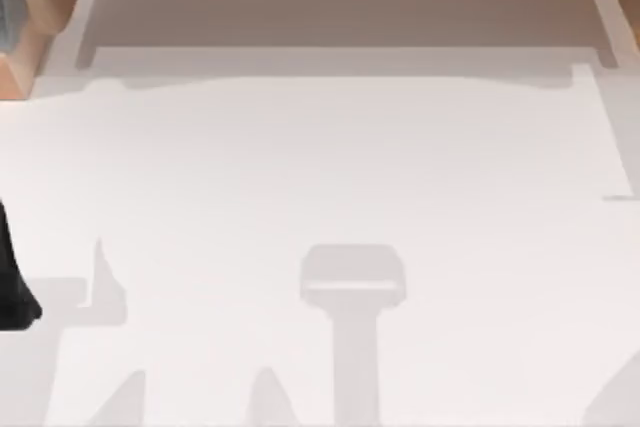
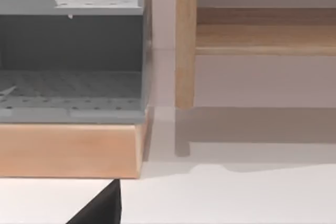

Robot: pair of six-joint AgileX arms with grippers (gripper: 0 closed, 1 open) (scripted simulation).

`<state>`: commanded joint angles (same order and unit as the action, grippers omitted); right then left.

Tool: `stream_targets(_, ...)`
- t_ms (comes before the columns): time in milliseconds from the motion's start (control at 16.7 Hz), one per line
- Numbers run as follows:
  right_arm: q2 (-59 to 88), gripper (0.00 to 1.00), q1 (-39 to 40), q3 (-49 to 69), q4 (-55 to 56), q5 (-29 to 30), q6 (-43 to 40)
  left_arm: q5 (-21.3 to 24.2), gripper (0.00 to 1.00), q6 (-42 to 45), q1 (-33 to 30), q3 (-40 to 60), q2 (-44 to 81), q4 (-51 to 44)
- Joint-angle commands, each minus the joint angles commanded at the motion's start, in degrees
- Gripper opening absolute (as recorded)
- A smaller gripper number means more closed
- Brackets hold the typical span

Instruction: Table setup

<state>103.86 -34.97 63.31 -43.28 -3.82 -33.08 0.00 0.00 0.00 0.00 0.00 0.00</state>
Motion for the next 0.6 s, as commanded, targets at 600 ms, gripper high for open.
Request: stream_targets(600,0.69,0.30,0.00,-0.67,-0.16,0.08,0.00,0.00,1.00,0.00,0.00,0.00,0.00,0.00)
